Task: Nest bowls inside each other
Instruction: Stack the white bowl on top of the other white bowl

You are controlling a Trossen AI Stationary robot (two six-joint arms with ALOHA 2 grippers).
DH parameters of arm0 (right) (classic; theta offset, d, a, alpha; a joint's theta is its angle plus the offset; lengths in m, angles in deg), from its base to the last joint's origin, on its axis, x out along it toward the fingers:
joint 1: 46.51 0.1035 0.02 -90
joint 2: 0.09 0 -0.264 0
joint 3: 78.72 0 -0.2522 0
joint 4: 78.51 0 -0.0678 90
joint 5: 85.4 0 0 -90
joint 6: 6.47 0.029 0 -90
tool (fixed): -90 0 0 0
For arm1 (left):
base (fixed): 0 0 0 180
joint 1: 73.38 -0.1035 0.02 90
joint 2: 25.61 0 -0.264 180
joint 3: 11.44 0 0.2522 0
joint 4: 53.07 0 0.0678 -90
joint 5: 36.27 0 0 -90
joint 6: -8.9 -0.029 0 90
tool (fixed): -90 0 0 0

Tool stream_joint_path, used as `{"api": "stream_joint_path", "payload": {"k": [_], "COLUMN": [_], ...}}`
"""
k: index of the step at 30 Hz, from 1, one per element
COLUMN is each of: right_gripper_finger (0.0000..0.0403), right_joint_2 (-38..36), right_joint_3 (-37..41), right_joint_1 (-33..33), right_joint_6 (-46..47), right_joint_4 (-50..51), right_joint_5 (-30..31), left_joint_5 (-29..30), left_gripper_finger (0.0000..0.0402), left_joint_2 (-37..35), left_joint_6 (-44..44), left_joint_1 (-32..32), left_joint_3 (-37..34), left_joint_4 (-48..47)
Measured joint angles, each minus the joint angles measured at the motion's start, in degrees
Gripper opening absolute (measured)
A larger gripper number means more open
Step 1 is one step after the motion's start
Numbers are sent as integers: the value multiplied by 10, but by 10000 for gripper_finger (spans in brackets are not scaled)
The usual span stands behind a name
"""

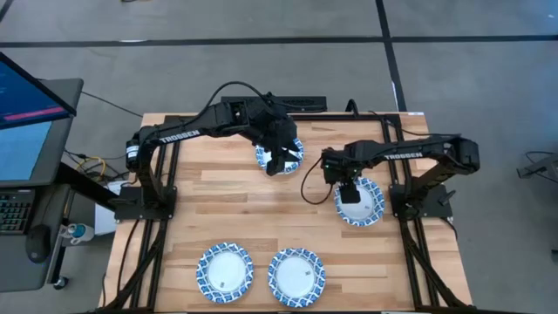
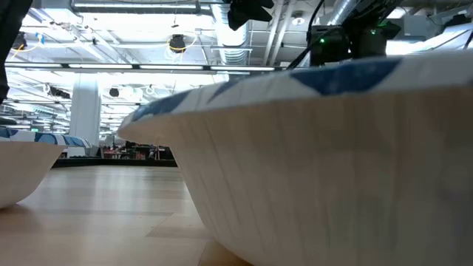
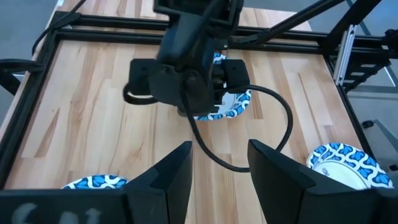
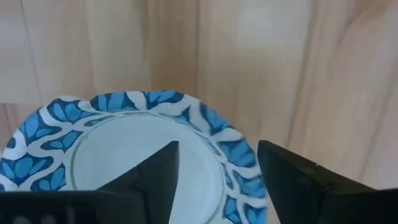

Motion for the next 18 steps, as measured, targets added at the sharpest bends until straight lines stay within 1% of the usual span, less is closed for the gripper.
{"api": "stream_joint_path", "payload": {"k": [4, 6, 11, 18], "right_gripper_finger": [242, 239, 228, 225], "right_joint_2": [0, 0, 0, 0], "right_joint_3": [34, 48, 50, 50], "right_joint_1": [8, 10, 7, 3], "right_joint_6": [2, 6, 20, 21], "right_joint_4": [-9, -10, -19, -23], "right_joint_5": [7, 23, 68, 71], "left_joint_5": [0, -1, -1, 1], "left_gripper_finger": [146, 146, 146, 146], "left_joint_2": [0, 0, 0, 0], "left_joint_6": [-2, -6, -17, -17], "left_joint_1": [0, 0, 0, 0], "left_joint_3": [0, 0, 0, 0], "left_joint_4": [-1, -5, -5, -5]}}
